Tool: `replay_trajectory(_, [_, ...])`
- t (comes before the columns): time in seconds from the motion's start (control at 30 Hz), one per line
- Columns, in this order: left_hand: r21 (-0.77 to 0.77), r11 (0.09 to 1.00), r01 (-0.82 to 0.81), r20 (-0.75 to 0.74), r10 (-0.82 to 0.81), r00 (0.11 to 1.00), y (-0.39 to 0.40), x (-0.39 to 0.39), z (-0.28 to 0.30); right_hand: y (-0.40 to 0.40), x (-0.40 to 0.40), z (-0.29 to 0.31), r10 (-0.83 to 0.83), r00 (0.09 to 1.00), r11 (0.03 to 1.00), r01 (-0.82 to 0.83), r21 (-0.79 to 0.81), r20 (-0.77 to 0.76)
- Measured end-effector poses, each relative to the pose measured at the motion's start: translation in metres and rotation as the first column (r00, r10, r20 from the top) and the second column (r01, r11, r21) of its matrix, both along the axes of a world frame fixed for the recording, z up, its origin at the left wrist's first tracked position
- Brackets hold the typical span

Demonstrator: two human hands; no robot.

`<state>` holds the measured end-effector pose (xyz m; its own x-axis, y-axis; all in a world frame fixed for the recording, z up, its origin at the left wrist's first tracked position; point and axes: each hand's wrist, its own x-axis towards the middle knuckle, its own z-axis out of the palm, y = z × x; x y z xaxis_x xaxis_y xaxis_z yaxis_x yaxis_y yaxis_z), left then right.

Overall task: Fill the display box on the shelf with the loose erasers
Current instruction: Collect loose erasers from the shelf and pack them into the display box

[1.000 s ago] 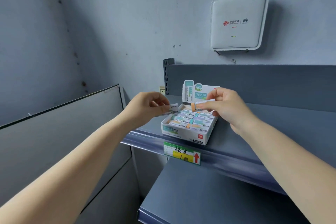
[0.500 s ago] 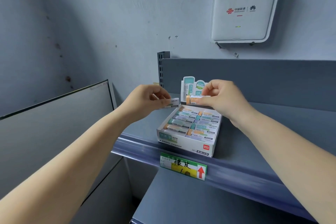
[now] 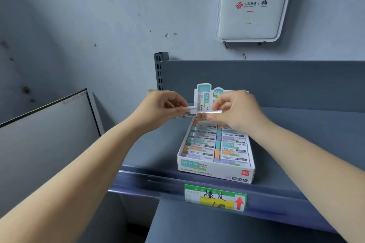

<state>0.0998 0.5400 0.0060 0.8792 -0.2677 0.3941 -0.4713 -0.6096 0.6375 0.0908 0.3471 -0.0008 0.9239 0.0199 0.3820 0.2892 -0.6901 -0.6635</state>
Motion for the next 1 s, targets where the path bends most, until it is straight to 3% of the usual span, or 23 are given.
replay_trajectory(0.13, [-0.029, 0.998, 0.048, -0.006, -0.048, 0.999, 0.0, 0.009, -0.001, 0.006, 0.002, -0.004, -0.008, 1.0, 0.994, 0.007, -0.108, -0.003])
replay_trajectory(0.3, [-0.139, 0.985, 0.102, -0.021, -0.106, 0.994, -0.003, 0.013, -0.017, 0.006, 0.003, -0.009, 0.02, 0.996, 0.927, 0.013, -0.376, 0.086])
replay_trajectory(0.4, [-0.139, 0.984, 0.11, -0.021, -0.114, 0.993, -0.004, 0.015, -0.025, 0.005, 0.005, -0.012, 0.04, 0.993, 0.904, 0.01, -0.427, 0.108])
replay_trajectory(0.6, [-0.133, 0.981, 0.141, 0.001, -0.142, 0.99, -0.003, 0.016, -0.03, 0.0, 0.004, -0.015, 0.023, 0.992, 0.947, 0.017, -0.32, 0.121])
replay_trajectory(0.73, [-0.1, 0.979, 0.178, 0.003, -0.179, 0.984, -0.008, 0.011, -0.031, -0.004, -0.002, -0.012, 0.008, 0.988, 0.99, 0.014, -0.141, 0.153])
replay_trajectory(0.87, [-0.121, 0.972, 0.204, 0.012, -0.204, 0.979, -0.011, 0.007, -0.029, -0.007, -0.013, -0.006, 0.171, 0.984, 0.984, -0.173, 0.038, 0.042])
replay_trajectory(1.0, [-0.153, 0.958, 0.242, 0.0, -0.244, 0.97, -0.013, 0.007, -0.028, -0.003, -0.015, -0.006, 0.259, 0.966, 0.966, -0.259, 0.01, -0.007])
